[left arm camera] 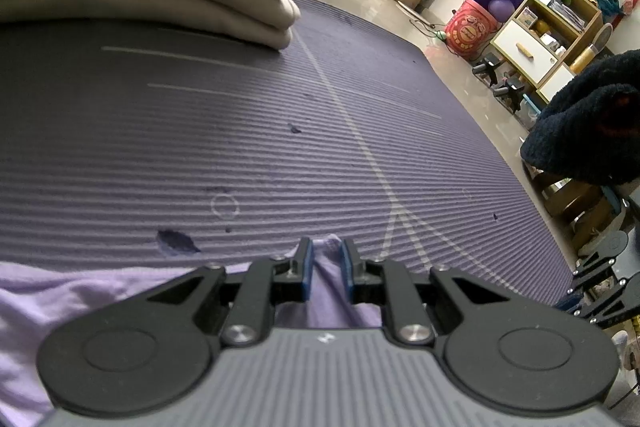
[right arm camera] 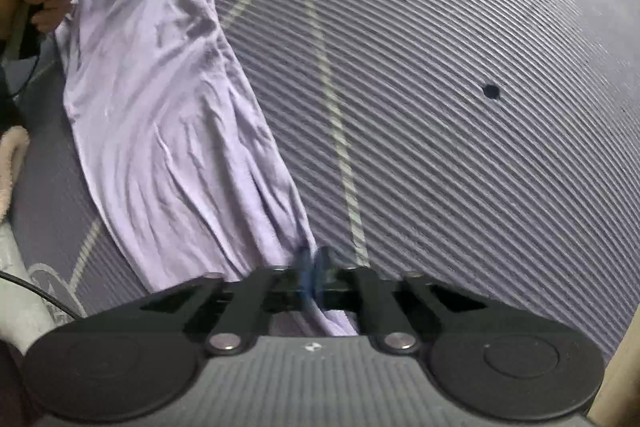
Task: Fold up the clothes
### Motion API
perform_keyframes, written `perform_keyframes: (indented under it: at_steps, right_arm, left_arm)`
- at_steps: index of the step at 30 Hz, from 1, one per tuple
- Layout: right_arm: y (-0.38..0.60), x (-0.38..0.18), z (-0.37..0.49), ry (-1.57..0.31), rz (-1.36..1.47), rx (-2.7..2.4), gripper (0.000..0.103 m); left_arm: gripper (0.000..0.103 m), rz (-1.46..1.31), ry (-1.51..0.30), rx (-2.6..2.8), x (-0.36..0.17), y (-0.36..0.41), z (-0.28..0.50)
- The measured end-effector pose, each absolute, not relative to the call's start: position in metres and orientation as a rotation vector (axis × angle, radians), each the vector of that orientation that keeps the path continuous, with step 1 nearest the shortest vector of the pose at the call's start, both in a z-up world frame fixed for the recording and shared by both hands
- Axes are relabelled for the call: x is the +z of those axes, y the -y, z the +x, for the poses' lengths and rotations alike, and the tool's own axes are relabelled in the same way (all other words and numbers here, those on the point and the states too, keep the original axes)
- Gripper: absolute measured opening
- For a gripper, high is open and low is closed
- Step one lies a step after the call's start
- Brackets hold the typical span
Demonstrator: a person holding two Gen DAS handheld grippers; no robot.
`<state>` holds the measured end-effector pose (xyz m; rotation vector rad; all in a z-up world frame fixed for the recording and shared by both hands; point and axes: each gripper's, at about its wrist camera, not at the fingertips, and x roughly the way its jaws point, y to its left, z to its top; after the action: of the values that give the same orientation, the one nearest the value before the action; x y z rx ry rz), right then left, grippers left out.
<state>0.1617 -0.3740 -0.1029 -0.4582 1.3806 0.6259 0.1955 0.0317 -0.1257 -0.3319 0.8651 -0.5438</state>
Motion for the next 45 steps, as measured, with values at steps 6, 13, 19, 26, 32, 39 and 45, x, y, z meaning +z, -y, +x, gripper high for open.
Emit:
perform_keyframes:
  at_steps: [6,13,19,26,32,39,45]
  right_arm:
    - [0.380,-0.101,0.170,-1.332,-0.520,0.489,0.003]
    - [0.365,-0.080,0.164,-1.268,-0.385,0.657,0.013]
    - [0.331,-0.088,0.149,-1.252,-0.469,0.742,0.019]
    - [0.323,-0.087,0.134,-1.217,-0.550,0.796,0.004]
    - [0.316,-0.086,0.123,-1.235,-0.574,0.851,0.005]
    - [0.328,-0.073,0.138,-1.217,-0.487,0.787,0.010]
    - [0.334,-0.079,0.150,-1.242,-0.475,0.740,0.011]
  left_arm:
    - [0.017,-0.315,-0.859,-0.540,-0.125,-0.030,0.194]
    - [0.017,-0.317,-0.856,-0.539,-0.125,-0.031,0.194]
    - [0.017,-0.317,-0.859,-0.541,-0.126,-0.031,0.193]
    - [0.017,-0.319,-0.860,-0.542,-0.125,-0.031,0.193]
    - [0.017,-0.321,-0.861,-0.543,-0.126,-0.032,0.194]
    - [0.017,-0.317,-0.861,-0.544,-0.125,-0.031,0.194]
    - [0.017,-0.315,-0.860,-0.545,-0.125,-0.030,0.194]
